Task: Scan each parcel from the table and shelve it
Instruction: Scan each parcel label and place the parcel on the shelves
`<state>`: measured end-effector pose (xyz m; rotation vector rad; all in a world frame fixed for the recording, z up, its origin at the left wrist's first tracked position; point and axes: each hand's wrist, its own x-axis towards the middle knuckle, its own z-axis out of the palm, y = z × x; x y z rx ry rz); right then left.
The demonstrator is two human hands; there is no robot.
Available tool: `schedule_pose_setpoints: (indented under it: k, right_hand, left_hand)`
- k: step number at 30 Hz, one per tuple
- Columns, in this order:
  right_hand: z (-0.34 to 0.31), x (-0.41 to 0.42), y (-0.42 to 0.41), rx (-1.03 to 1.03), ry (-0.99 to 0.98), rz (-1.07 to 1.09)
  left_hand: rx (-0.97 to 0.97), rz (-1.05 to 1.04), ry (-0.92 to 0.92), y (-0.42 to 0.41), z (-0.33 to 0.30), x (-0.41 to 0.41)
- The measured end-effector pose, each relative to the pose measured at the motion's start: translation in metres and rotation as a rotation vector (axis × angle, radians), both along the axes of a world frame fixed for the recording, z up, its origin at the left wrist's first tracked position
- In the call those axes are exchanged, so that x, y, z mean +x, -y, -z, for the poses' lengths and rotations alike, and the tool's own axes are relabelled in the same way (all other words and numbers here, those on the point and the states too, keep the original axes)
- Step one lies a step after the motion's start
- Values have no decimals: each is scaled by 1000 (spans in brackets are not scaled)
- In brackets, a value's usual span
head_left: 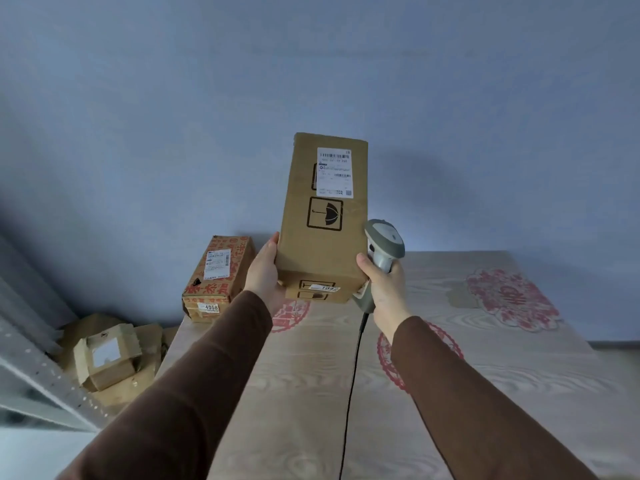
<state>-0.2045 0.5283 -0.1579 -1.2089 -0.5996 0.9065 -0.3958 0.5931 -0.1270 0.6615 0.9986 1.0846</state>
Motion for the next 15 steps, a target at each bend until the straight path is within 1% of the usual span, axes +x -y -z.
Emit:
schedule_pose_setpoints:
  k: [2,4,5,7,10,13,15]
  right_hand:
    - [-24,24,37,73,4,25]
    - [-53,46,75,144,3,18]
    - [-67,57,93,175,5,17]
    - [-97,76,126,228,13,24]
    - [-137,98,169,303,30,11]
    - [-168,113,202,373,56,10]
    - [-186,117,220,413,91,23]
  left_hand:
    - [84,-13,0,35,-27,24]
    - [147,-37,48,73,-53,46]
    - [159,-36,95,91,-67,57]
    - [140,2,260,124,-94,78]
    - [89,126,529,167,-133,106]
    - [35,290,615,200,-164,121]
    - [39,408,700,219,-180,126]
